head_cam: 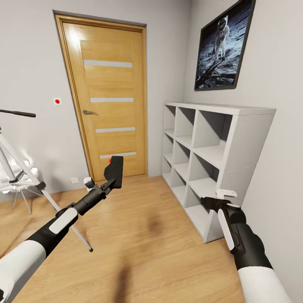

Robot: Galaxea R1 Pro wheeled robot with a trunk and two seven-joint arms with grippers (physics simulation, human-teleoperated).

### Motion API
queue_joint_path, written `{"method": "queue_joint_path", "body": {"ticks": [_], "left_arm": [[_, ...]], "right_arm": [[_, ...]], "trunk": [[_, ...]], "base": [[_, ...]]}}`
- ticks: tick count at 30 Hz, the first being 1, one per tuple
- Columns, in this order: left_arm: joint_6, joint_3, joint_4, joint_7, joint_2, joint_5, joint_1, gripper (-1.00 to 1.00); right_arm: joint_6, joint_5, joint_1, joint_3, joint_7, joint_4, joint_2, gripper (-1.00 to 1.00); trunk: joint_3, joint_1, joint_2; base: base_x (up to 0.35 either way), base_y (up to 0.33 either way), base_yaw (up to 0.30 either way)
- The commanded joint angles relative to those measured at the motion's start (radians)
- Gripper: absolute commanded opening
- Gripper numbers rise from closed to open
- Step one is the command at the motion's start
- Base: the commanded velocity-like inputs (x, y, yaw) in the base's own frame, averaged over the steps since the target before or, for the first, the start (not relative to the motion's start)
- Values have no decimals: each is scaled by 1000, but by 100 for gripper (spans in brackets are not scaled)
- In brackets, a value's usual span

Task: Attach the digital camera to the camera tripod in the bedroom.

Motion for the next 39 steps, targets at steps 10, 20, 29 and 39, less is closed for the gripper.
{"method": "queue_joint_path", "body": {"ticks": [10,20,29,39], "left_arm": [[7,-5,0,-2,1,9,-1,-100],[6,-4,0,-2,1,9,-1,-100],[7,-4,0,-2,2,9,-1,-100],[7,-4,0,-2,1,9,-1,-100]], "right_arm": [[6,-5,-1,1,-4,-1,0,100],[6,-5,-1,1,-2,-6,-1,100],[5,-5,-1,1,-5,-7,-1,100],[5,-5,-1,1,-5,-5,3,100]], "trunk": [[30,-39,70],[54,-77,140],[78,-111,203],[109,-150,273]], "base": [[0,0,0],[0,0,0],[0,0,0],[0,0,0]]}}
